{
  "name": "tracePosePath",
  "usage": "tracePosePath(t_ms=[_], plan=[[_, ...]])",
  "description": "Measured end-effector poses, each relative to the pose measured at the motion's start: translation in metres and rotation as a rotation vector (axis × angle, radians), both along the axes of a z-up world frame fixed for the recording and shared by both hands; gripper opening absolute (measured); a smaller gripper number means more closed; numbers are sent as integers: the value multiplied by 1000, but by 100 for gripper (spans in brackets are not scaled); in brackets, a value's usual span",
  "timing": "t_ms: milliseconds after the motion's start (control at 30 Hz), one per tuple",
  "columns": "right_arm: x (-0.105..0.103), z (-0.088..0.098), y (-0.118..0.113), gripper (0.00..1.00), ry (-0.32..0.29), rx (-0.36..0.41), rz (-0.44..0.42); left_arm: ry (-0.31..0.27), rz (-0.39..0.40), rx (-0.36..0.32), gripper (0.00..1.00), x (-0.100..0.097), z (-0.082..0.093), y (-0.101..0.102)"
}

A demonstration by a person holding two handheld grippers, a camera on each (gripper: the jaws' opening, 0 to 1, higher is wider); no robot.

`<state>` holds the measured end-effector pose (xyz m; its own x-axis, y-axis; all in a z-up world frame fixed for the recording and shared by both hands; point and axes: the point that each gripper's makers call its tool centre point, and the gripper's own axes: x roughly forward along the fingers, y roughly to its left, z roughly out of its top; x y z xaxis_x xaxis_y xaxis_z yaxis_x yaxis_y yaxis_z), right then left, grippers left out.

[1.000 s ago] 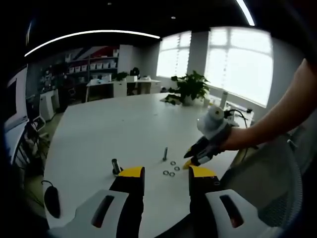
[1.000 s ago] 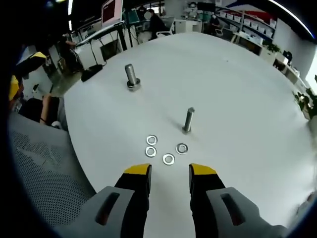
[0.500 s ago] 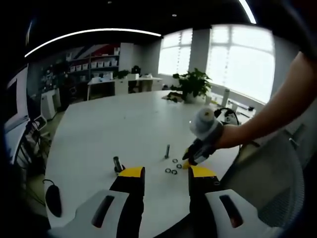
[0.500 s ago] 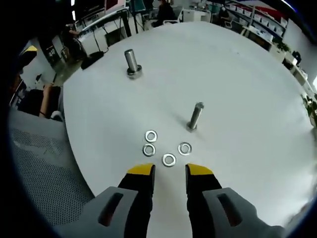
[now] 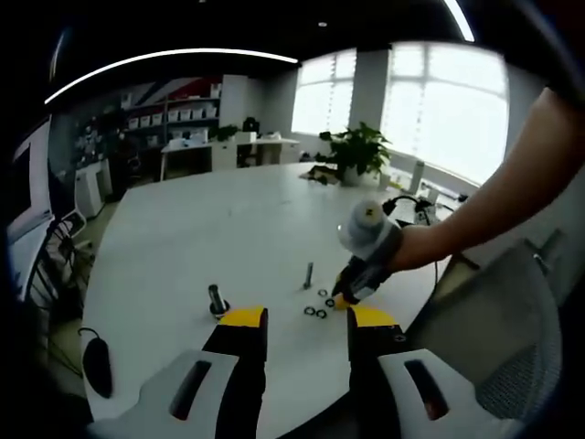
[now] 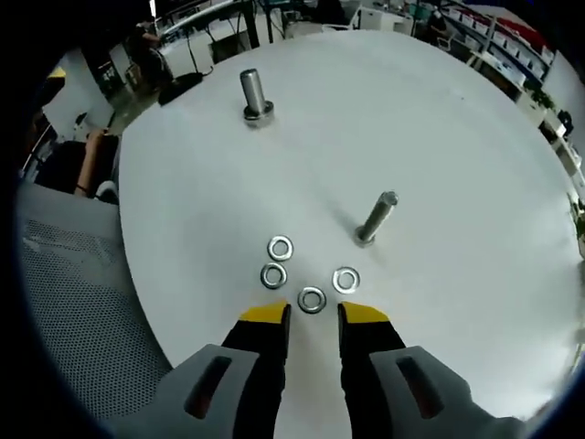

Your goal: Place the washer onto the threaded stud by aligning its center hole with the stud, sliding it down to the base, and recovering from edge contact or off-axis alignment until the washer reaches the visible bottom stop.

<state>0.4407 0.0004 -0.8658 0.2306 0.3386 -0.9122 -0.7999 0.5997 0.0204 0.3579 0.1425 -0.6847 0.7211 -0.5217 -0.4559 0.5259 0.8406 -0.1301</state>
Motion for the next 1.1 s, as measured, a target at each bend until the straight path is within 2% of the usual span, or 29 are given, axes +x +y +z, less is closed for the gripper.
tracePosePath(t_ms=[67, 133, 167, 333, 433, 567, 700, 1100], plan=[[1, 0, 3, 24, -5, 8, 22, 1, 2, -3, 33, 0, 0, 0], [2, 0, 5, 23, -20, -23, 98, -2, 5, -2, 33, 1, 1, 1], [0, 0, 5, 23, -17, -35, 110, -3, 6, -3, 33, 1, 1, 1], [0, 0, 5, 22, -3, -38, 112, 3, 6, 7, 33, 0, -1, 1], [-2, -1, 4, 16, 10, -67, 143, 4, 4, 4, 33, 0, -1, 1], [-3, -1, 5, 16, 18, -85, 178, 4, 4, -1, 33, 0, -1, 0], [-1, -1, 5, 16, 50, -95, 162, 8, 3, 3, 33, 0, -2, 0], [-2, -4, 6, 15, 93, -246, 242, 14, -7, 22, 32, -1, -4, -2]])
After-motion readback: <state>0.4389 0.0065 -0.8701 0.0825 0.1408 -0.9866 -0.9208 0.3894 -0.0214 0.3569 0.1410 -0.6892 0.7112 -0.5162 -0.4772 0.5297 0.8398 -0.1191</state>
